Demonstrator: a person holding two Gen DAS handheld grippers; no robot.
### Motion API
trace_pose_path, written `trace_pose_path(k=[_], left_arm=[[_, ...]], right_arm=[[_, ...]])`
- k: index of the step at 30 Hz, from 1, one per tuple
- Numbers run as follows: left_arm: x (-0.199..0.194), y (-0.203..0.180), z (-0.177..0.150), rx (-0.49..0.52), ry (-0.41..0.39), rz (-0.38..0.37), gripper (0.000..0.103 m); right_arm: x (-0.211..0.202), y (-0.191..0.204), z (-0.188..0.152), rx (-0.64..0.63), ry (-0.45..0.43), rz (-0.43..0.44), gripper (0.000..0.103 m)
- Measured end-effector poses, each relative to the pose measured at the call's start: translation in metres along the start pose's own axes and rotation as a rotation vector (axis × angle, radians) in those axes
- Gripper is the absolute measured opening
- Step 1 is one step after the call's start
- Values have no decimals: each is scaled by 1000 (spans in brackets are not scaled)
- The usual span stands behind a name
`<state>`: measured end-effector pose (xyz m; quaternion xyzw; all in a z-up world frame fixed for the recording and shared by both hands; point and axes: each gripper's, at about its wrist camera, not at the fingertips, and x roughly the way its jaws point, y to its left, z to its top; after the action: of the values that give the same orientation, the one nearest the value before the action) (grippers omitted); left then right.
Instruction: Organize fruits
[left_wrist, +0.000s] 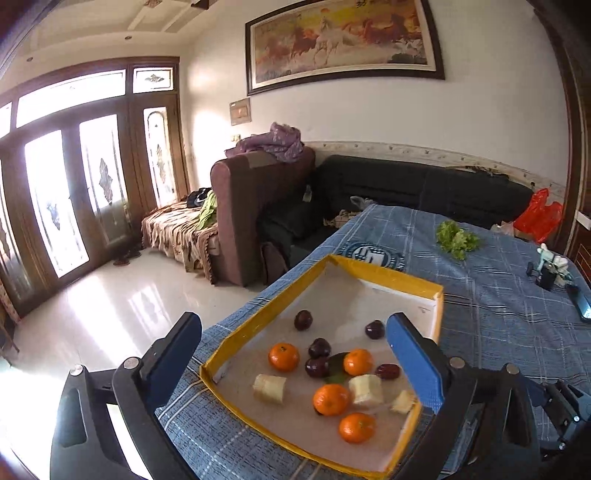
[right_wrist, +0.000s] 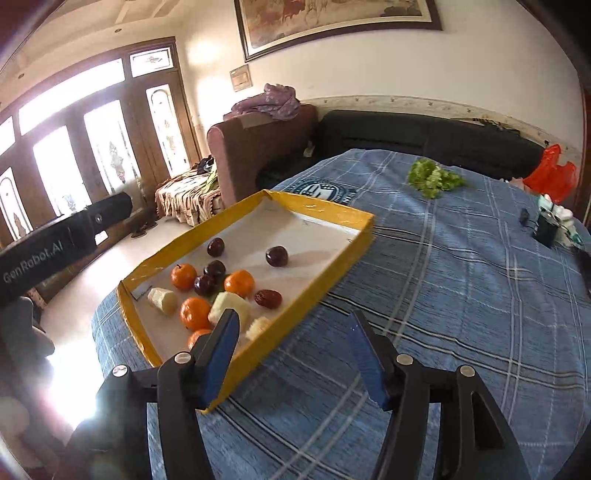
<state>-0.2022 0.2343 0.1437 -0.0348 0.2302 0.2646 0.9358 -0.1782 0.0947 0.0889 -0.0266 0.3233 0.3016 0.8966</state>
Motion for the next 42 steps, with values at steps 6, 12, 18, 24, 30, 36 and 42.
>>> trace_pose_path(k=[6,12,18,24,30,36,42], left_arm=[[-7,-22,-7,28,40,-38,101],[-1,-41,-17,61,107,-53,100],[-1,-51,-21,84,118,-71,100],[3,-50,-26,77,130,-79,100],[9,-42,-27,48,138,-93,100],[15,-40,-29,37,151,-105,100],[18,-40,-32,34,155,-112,100]], right_arm=[[-15,-13,-13,43,-21,-3,69],[-22,-21,-21,88,-28,-22,70],[-21,-23,-28,103,-11,-79,70],[-18,-22,-31,97,-4,-90,71],[-8,-19,-33,87,18,-83,71],[-6,-12,-32,65,21,-82,72],[-4,-13,-33,71,25,-89,72]])
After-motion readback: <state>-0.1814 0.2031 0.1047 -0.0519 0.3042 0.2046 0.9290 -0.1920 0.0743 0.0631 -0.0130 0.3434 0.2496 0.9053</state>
